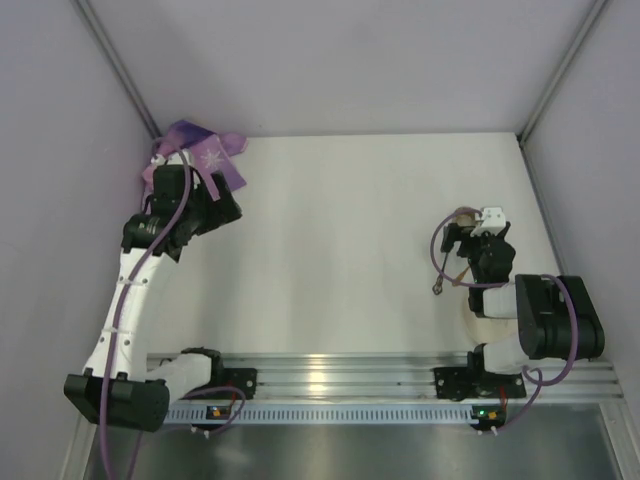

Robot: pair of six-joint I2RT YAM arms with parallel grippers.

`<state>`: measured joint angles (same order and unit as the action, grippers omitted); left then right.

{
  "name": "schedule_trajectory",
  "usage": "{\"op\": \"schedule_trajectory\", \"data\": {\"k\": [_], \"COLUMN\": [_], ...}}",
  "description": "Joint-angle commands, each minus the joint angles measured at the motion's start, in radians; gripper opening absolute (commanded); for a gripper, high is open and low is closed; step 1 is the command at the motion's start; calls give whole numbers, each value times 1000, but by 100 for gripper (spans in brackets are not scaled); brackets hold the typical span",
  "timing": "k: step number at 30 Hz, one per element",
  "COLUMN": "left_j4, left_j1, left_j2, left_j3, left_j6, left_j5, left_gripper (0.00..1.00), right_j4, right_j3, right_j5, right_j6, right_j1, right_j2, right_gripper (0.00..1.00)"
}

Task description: Set the dinner table for one person

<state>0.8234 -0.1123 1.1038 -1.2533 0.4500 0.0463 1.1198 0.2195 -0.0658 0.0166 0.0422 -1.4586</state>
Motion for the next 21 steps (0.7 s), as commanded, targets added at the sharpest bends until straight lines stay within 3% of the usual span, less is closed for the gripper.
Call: {"op": "schedule_trajectory", "data": {"k": [1,3,5,12,21], "left_j4": [86,86,36,65,69], "left_j1": [0,2,5,5,5], "left_j2": [28,40,48,149,458], "left_j3": [-89,-43,33,25,-224], "left_j6": [38,114,92,101,-20], "left_j5": [102,60,-78,105,219], "left_gripper": [98,98,98,98,97], "right_j4": [64,64,64,64,63], "right_j3": [26,26,27,26,27], "right_j5": [-20,-19,-20,-20,-17], "right_j6": [6,6,6,6,6], "right_j1": [-5,-5,-5,-5,-5], "right_j2": [6,6,6,6,6], "right_gripper": [100,100,100,100,100]}}
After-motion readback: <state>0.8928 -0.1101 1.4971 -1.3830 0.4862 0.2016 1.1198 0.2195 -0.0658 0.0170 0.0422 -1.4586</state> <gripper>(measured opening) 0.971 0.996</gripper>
